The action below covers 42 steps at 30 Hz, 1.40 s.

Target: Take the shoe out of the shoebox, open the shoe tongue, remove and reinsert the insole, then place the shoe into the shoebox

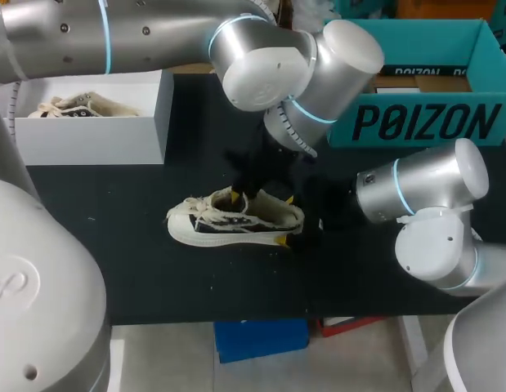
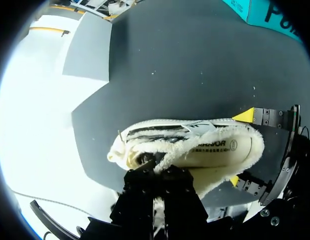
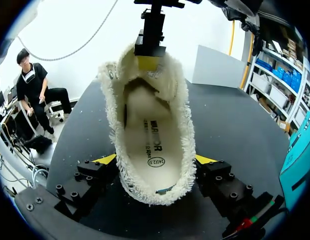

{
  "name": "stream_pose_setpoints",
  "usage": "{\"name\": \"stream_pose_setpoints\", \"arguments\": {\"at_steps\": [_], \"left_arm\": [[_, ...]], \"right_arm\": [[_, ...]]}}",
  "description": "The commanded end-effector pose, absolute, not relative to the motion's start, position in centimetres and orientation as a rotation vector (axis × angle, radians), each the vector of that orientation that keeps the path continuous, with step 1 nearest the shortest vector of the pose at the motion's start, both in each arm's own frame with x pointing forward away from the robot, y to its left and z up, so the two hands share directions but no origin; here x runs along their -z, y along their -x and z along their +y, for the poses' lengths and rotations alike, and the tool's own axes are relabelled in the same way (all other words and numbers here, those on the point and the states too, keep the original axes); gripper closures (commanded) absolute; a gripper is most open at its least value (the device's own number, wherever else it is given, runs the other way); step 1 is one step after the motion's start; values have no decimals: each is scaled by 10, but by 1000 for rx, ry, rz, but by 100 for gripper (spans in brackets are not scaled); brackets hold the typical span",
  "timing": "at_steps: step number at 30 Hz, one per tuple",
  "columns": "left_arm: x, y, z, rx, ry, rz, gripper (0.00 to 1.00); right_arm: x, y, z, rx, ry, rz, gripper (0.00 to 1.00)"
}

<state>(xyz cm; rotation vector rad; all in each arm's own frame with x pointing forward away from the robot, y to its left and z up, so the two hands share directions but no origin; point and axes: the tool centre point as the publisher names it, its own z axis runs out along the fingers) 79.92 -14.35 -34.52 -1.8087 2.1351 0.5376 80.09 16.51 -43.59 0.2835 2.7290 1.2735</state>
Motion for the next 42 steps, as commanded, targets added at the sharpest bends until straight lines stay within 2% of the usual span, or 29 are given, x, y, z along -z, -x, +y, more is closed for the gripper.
{"name": "stream_pose_setpoints", "arguments": {"at_steps": [1,22,42], "left_arm": [[335,-801,-134,-493,1842,2150,100],[309,-810,-97,-339,2015,2149,100],[325,-805,-59,-393,2036,2202,100]], "right_arm": [[437,-800,165,-1271,-286,2728,100],[437,-800,165,-1271,-286,2728,100],[437,-800,165,-1271,-286,2728,100]]}}
